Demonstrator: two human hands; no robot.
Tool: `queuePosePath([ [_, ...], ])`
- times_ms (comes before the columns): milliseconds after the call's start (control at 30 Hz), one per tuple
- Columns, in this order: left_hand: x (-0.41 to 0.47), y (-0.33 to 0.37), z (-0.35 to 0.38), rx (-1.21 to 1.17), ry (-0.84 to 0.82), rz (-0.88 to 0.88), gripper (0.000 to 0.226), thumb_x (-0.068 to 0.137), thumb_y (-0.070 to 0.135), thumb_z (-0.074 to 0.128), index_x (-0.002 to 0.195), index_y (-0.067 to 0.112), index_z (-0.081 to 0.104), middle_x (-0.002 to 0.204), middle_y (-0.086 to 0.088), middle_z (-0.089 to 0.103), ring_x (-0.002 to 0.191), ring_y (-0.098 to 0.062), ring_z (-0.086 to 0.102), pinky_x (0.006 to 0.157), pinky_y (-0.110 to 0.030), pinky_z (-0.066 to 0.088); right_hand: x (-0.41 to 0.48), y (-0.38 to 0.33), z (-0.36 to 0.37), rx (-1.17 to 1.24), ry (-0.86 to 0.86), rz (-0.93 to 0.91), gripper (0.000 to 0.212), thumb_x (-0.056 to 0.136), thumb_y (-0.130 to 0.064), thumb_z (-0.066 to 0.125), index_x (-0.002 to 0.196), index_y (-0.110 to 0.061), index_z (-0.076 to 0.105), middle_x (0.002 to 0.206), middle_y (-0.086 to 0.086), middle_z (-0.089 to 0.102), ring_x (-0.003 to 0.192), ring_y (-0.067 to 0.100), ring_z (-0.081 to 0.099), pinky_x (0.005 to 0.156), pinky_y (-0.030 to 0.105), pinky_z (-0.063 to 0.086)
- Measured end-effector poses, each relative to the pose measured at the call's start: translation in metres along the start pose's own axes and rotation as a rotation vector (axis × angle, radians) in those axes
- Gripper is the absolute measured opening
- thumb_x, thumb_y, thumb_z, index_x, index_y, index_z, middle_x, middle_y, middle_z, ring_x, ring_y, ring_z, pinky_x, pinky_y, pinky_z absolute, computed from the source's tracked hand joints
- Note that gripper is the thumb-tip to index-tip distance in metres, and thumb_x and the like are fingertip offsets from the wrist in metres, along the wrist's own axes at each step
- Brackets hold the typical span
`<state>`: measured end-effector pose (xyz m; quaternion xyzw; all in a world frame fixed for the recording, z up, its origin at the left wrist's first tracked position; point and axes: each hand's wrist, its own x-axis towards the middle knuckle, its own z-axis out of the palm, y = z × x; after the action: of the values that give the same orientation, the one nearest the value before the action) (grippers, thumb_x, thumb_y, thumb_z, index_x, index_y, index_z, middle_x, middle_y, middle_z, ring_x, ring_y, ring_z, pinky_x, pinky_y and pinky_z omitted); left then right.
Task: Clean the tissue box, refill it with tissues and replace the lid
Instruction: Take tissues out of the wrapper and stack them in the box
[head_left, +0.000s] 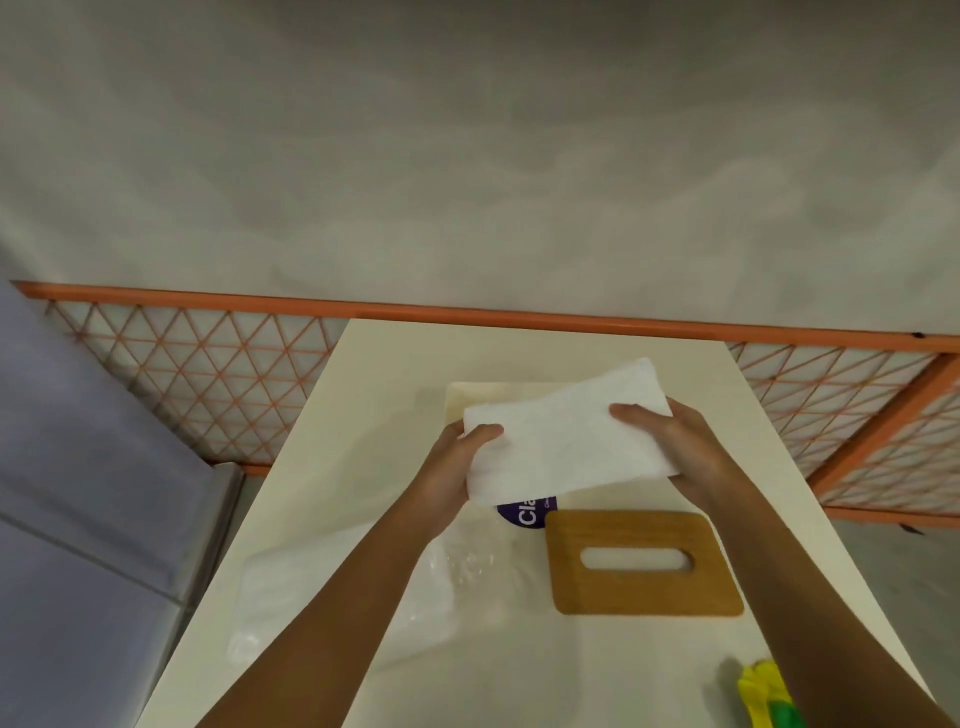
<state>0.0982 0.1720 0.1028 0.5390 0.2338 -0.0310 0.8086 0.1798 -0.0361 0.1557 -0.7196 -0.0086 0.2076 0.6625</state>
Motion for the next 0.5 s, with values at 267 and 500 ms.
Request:
queuePosePath([
  [267,0.037,0.028,-0.008,0.259,0.201,0.065,0.044,0.086,0.009,0.051,0.129,0.016,0.044,0.121,-0.006,0.058,0.108,-0.026,0.057,0.084,-0.037,0.050,0.040,0.006,0.018,0.020,0.027,0.066,0.029,0.086,-0.018,0.061,0.114,-0.018,0.055,0.105,0.004,0.064,0.097,0.025,0.061,0.084,0.036,0.050],
  [500,0.089,0.059,-0.022,0.598,0.263,0.087,0.039,0.089,0.004,0.054,0.127,0.009,0.046,0.115,-0.007,0.056,0.099,-0.023,0.054,0.088,-0.034,0.049,0.098,0.008,0.021,-0.136,0.117,0.080,0.033,0.089,-0.009,0.055,0.121,-0.009,0.053,0.117,0.011,0.057,0.100,0.028,0.055,0.090,0.040,0.048],
])
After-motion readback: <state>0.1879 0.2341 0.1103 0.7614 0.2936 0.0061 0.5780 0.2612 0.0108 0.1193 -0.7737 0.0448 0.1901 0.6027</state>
